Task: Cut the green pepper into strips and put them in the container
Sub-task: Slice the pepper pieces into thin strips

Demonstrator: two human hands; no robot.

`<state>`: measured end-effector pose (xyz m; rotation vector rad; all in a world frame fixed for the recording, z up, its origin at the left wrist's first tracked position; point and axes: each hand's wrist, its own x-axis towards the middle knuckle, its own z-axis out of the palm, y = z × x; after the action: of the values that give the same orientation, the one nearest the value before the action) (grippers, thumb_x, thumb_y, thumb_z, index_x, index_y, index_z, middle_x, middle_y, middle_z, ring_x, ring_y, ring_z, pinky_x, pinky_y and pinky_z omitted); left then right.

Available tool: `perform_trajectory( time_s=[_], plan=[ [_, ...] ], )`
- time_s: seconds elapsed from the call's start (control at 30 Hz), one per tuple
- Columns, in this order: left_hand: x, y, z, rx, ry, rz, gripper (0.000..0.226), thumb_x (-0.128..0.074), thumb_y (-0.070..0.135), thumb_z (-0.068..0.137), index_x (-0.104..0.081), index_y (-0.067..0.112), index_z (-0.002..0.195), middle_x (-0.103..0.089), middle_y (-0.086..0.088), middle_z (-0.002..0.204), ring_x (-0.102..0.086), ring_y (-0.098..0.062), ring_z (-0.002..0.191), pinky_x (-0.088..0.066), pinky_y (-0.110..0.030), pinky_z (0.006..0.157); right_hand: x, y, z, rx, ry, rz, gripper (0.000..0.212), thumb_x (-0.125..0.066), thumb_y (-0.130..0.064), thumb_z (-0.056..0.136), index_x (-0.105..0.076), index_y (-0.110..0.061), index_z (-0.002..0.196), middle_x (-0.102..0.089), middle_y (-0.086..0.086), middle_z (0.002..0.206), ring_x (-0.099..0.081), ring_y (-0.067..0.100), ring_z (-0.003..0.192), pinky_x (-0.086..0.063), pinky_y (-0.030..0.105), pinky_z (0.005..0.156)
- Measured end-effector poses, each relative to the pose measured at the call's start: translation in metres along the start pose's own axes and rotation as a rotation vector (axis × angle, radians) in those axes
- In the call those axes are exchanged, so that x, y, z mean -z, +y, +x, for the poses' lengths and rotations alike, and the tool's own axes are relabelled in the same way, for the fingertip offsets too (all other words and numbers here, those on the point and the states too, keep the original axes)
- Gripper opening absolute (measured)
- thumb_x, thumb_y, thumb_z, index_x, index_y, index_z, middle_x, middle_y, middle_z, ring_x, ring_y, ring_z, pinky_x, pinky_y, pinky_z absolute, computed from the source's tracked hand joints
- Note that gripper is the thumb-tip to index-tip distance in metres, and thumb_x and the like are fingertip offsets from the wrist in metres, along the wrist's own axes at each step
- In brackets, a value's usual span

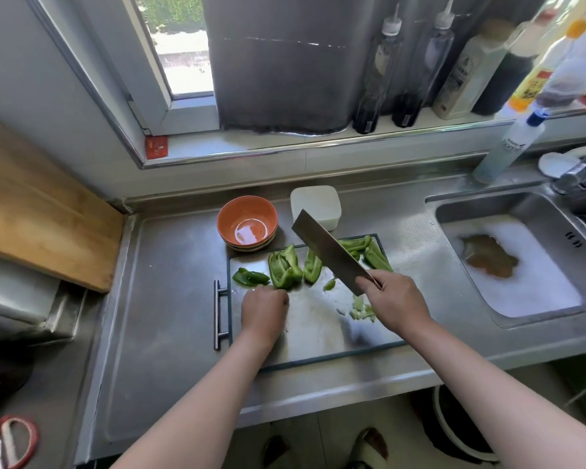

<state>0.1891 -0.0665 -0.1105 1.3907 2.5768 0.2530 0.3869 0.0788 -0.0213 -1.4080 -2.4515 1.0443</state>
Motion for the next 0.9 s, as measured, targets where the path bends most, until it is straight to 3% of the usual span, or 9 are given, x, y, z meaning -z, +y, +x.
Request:
perform_trajectory(
  time_s=[0.27,0.47,0.57,0.67,0.8,0.9],
  plan=[
    [-0.012,0.086,0.012,0.035,-0.107,-0.371,0.023,-0.061,0.033,0.093,-0.07,0.025,0.112,-0.071,0.001,0.108,-0.063,-0.021,0.102,-0.047,-0.029,0.076,0.026,0.035,0.005,-0.052,0.051,0.023,0.027,-0.056,-0.036,0.1,-0.074,-0.022,0.085,-0.07,-0.006,0.078,-0.062,0.02,0.078,-0.051,0.035,0.071],
    [-0.02,0.096,0.016,0.005,0.078,-0.41,0.026,-0.055,0.006,0.093,-0.067,0.008,0.116,-0.06,-0.007,0.115,-0.058,-0.025,0.101,-0.051,-0.035,0.08,0.034,0.055,0.006,-0.06,0.052,0.028,0.026,-0.057,-0.035,0.1,-0.073,-0.022,0.085,-0.069,-0.007,0.075,-0.063,0.018,0.077,-0.051,0.034,0.07],
    [-0.026,0.094,0.017,-0.04,0.064,-0.38,0.029,-0.056,0.008,0.095,-0.066,0.006,0.122,-0.059,-0.007,0.12,-0.056,-0.023,0.106,-0.048,-0.03,0.082,0.035,0.062,0.005,-0.07,0.052,0.045,0.027,-0.057,-0.034,0.1,-0.072,-0.02,0.082,-0.067,-0.006,0.073,-0.062,0.019,0.076,-0.05,0.035,0.07],
    [-0.026,0.093,0.023,-0.016,0.022,-0.384,0.025,-0.06,0.011,0.093,-0.069,0.01,0.116,-0.062,-0.005,0.111,-0.053,-0.022,0.107,-0.045,-0.029,0.08,0.036,0.067,0.004,-0.068,0.037,0.053,0.028,-0.055,-0.033,0.1,-0.07,-0.02,0.081,-0.067,-0.004,0.072,-0.062,0.02,0.075,-0.05,0.035,0.069],
    [-0.027,0.091,0.031,0.005,-0.025,-0.412,0.01,-0.068,0.011,0.086,-0.071,0.018,0.094,-0.063,0.003,0.096,-0.056,-0.015,0.094,-0.044,-0.027,0.074,0.036,0.075,0.0,-0.096,0.02,0.044,0.028,-0.055,-0.034,0.1,-0.07,-0.02,0.082,-0.067,-0.004,0.073,-0.063,0.019,0.076,-0.051,0.035,0.07],
    [-0.028,0.091,0.026,0.033,-0.075,-0.531,0.017,-0.071,0.009,0.084,-0.065,0.022,0.093,-0.065,0.009,0.09,-0.059,-0.01,0.082,-0.046,-0.024,0.07,0.037,0.082,-0.005,-0.122,0.023,0.068,0.028,-0.056,-0.034,0.099,-0.07,-0.019,0.08,-0.066,-0.003,0.071,-0.062,0.02,0.076,-0.05,0.035,0.071]
  ],
)
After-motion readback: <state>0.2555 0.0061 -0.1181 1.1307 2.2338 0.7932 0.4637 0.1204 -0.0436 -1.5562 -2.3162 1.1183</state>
